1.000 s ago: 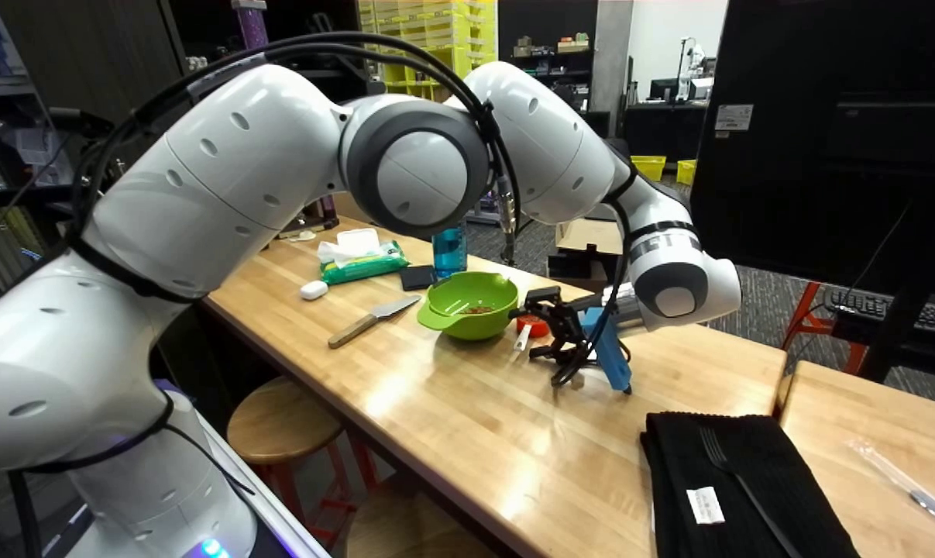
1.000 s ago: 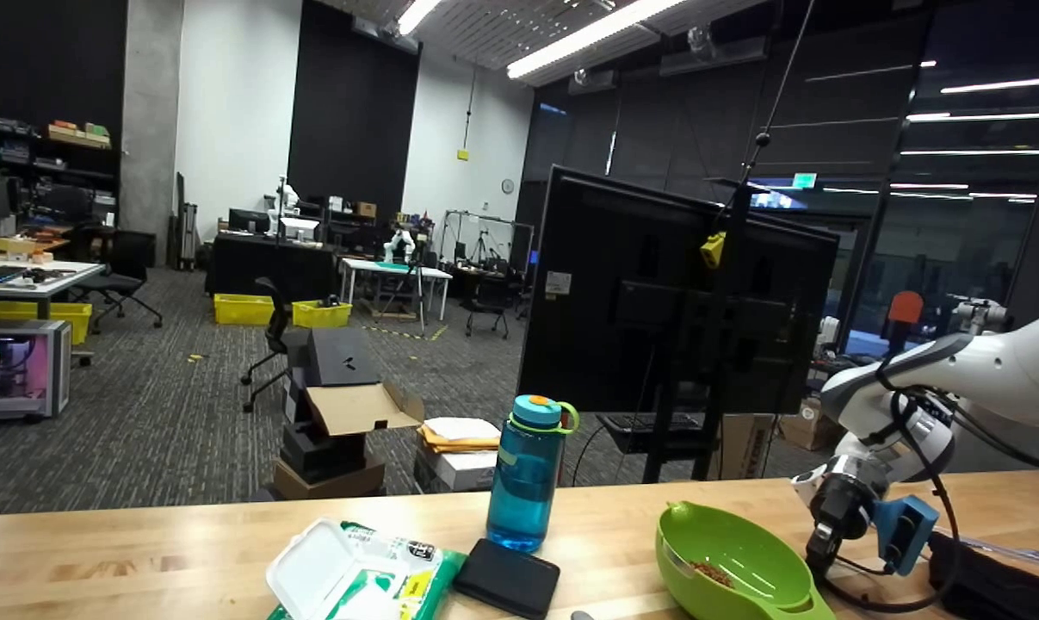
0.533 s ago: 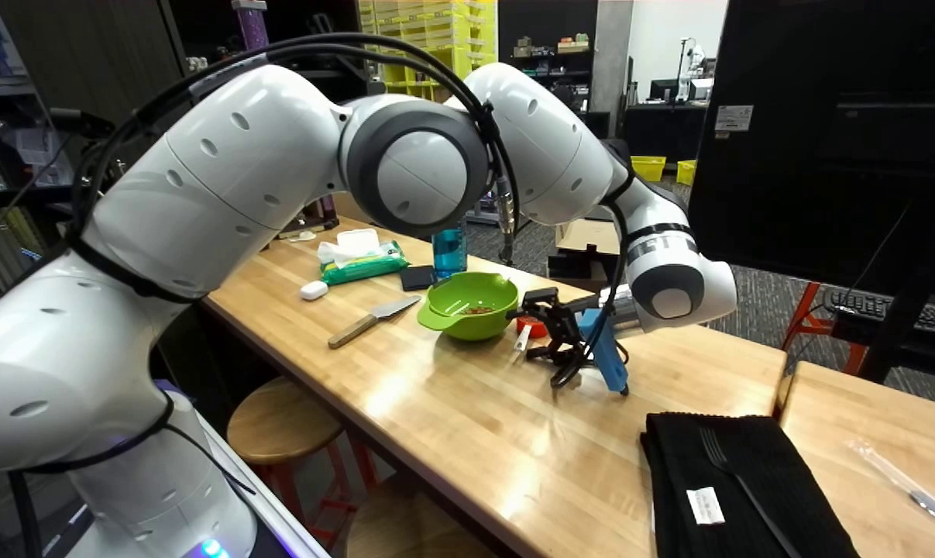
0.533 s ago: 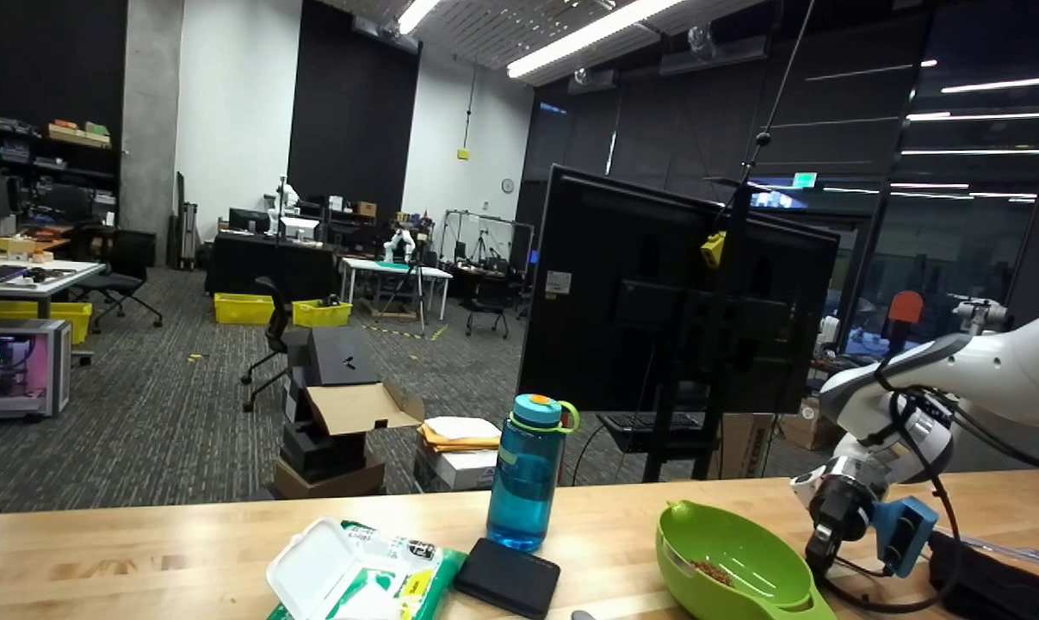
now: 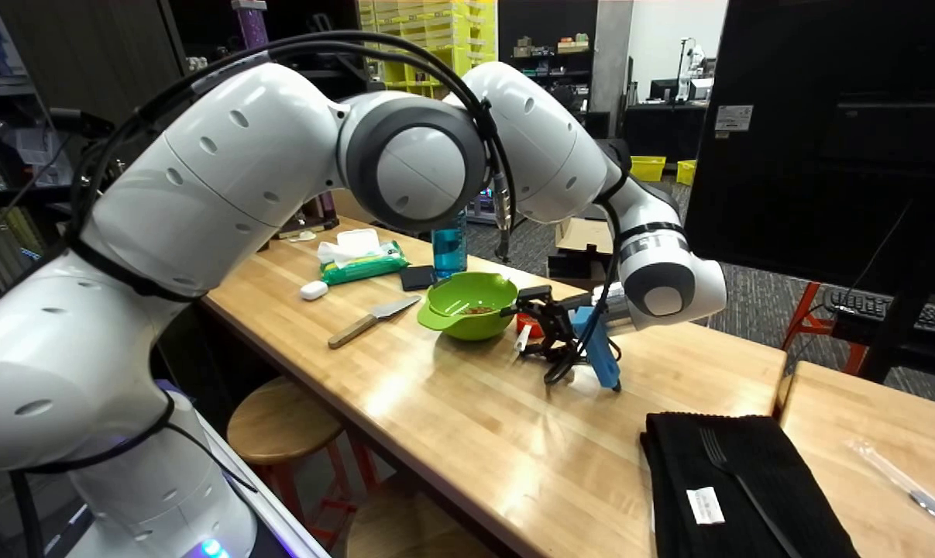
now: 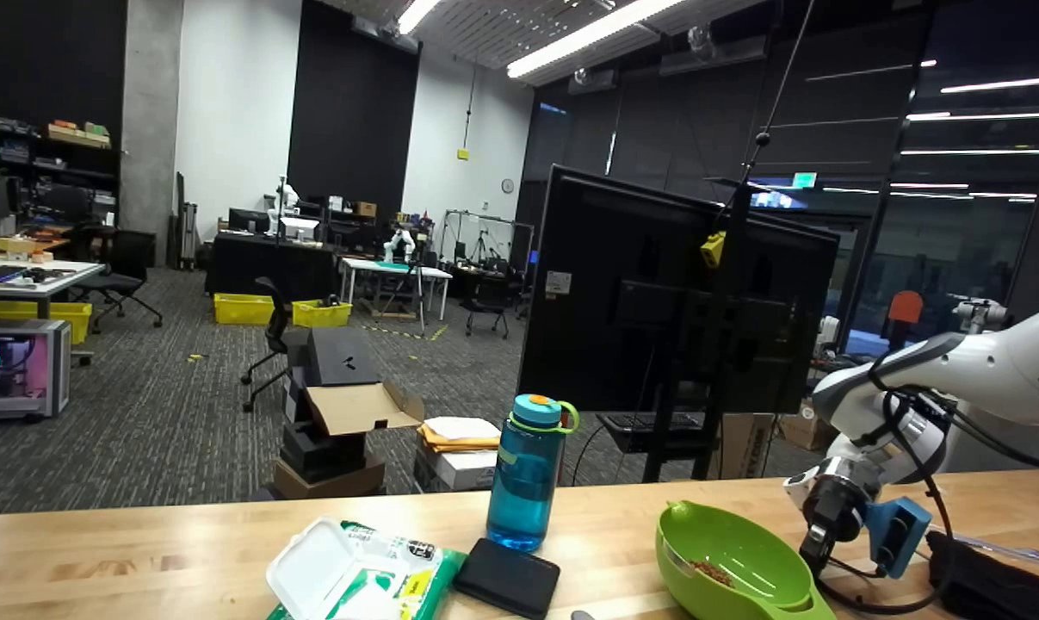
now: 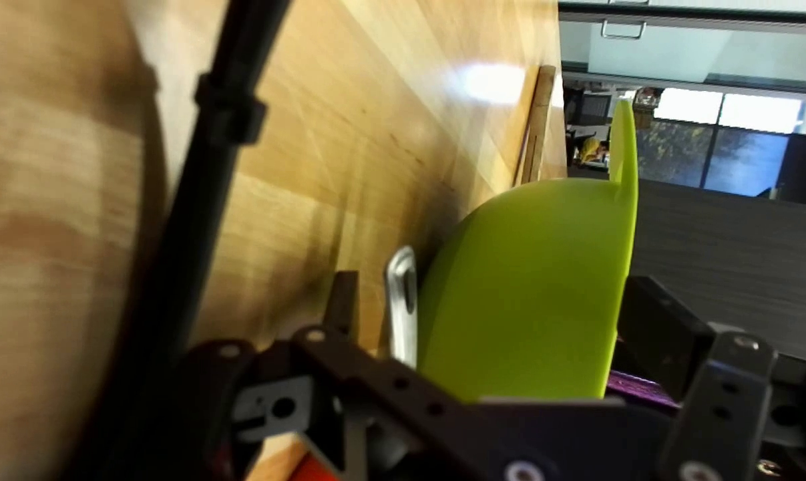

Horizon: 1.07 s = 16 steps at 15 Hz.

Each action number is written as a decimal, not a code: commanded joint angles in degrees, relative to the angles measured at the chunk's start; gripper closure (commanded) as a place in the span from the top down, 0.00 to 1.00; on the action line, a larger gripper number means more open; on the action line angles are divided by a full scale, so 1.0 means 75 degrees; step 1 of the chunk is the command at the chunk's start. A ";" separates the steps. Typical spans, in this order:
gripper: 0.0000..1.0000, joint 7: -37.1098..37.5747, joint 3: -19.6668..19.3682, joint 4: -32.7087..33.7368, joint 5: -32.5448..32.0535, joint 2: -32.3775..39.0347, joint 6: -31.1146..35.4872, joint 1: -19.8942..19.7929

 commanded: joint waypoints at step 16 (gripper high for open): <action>0.01 -0.0301 -0.0187 -0.0521 0.0086 -0.0223 0.0193 0.0171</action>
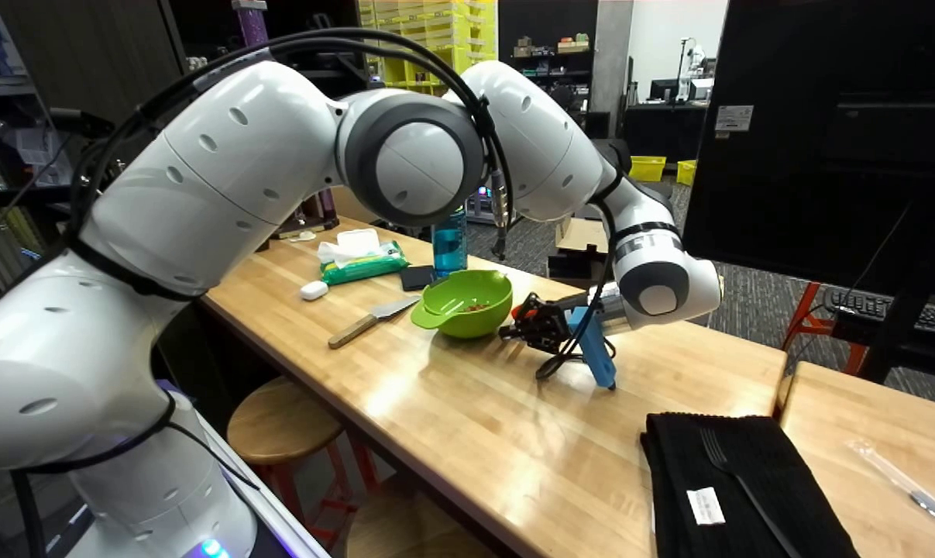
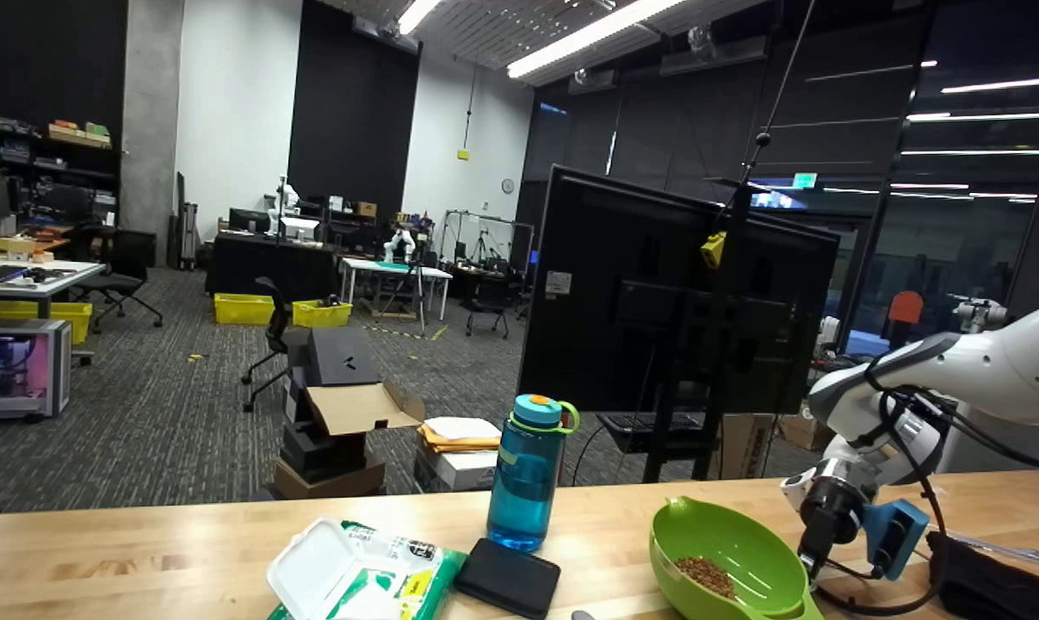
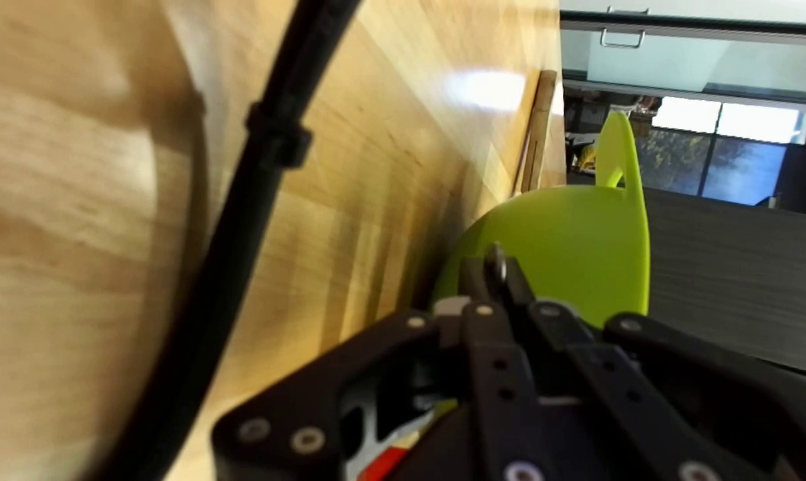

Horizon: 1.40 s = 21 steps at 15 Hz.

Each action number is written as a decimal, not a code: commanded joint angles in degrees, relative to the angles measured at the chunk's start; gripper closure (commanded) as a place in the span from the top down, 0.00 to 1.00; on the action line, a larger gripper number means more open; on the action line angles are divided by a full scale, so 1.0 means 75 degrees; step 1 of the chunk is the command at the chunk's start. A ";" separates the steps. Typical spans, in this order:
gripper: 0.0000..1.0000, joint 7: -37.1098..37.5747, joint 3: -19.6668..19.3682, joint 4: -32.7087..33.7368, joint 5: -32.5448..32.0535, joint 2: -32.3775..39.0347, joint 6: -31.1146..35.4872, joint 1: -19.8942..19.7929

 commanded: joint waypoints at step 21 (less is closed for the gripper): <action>0.01 -0.0381 -0.0163 -0.0225 0.0285 -0.0384 -0.0118 -0.0315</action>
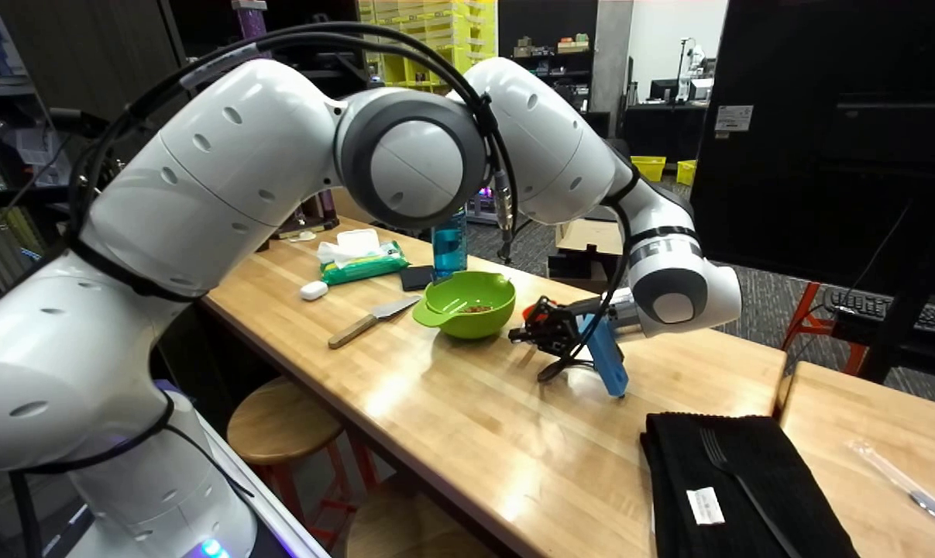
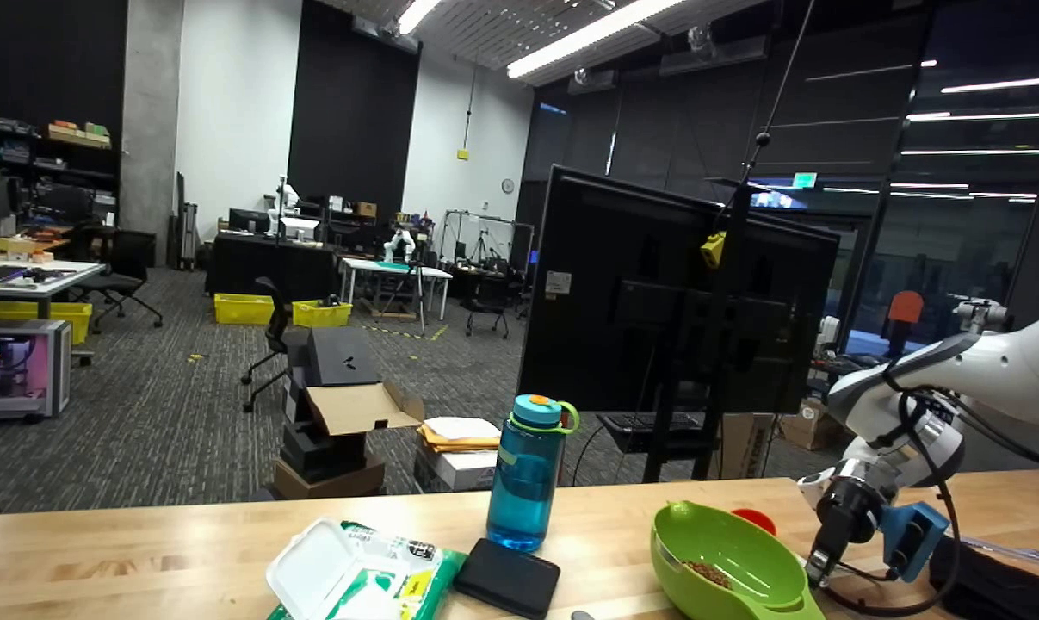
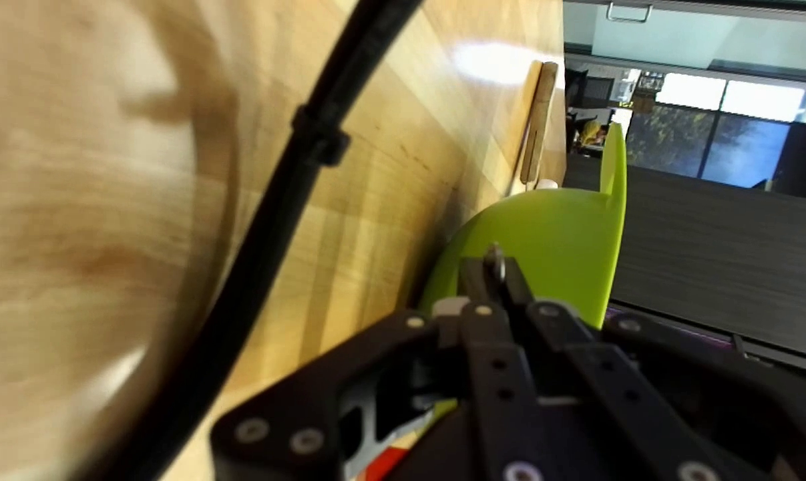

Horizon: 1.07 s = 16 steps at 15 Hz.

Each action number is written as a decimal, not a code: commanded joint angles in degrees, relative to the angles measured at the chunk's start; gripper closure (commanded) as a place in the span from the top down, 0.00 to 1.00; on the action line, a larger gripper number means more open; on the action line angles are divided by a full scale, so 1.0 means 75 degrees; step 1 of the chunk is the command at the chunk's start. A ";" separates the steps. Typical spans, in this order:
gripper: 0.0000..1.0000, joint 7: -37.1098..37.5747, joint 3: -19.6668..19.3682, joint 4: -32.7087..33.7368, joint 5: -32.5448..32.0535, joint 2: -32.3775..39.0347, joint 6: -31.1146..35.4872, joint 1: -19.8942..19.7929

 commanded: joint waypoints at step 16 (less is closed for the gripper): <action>0.01 -0.0264 -0.0111 -0.0306 0.0106 -0.1218 -0.0820 0.0333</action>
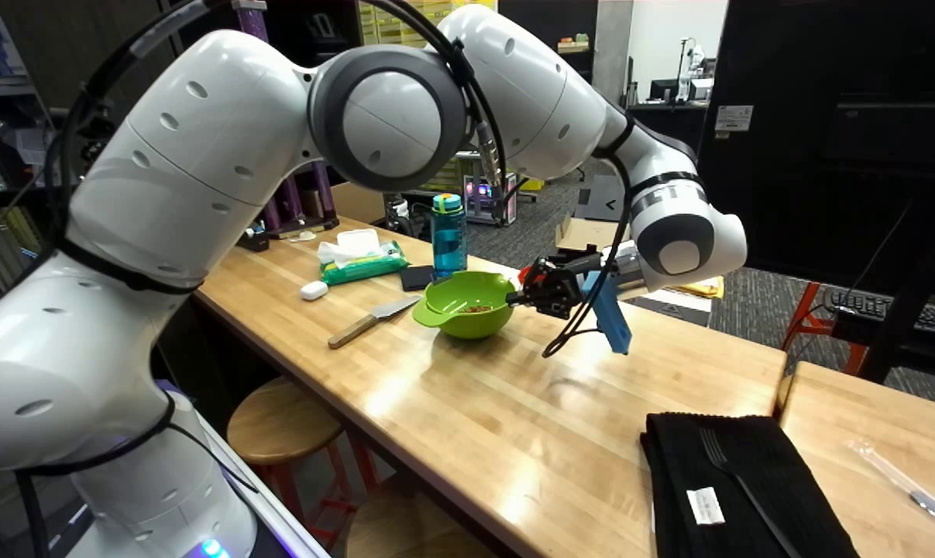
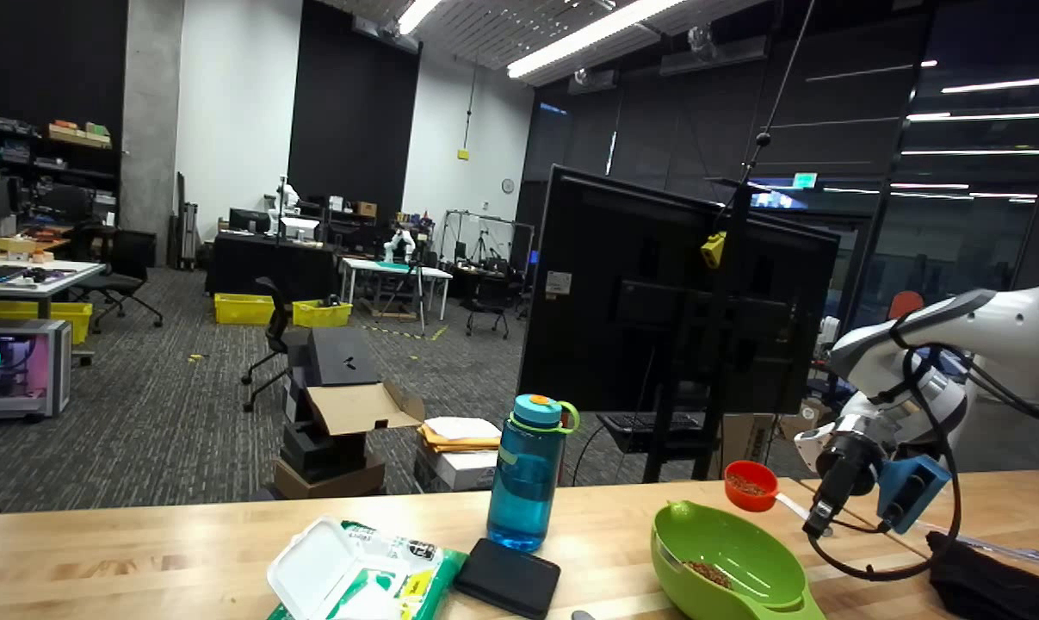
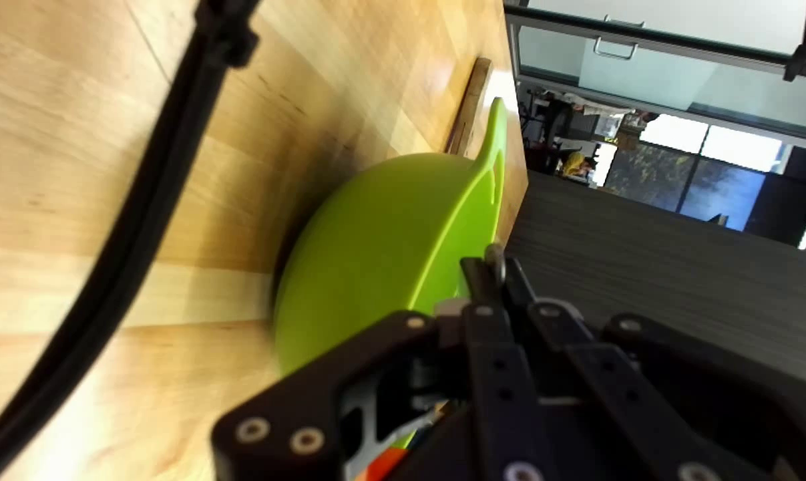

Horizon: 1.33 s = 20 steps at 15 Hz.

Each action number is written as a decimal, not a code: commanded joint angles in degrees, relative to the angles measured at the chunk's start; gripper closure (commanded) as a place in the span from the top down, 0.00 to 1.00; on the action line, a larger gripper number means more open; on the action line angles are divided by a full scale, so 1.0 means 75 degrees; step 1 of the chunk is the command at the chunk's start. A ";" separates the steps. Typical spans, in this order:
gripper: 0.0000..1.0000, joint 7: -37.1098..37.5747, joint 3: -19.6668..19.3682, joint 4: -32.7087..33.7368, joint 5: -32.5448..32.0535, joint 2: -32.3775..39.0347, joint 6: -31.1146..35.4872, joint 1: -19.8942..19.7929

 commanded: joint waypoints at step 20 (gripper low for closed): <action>0.01 -0.0113 -0.0567 -0.1884 -0.1309 -0.2146 0.0131 0.1189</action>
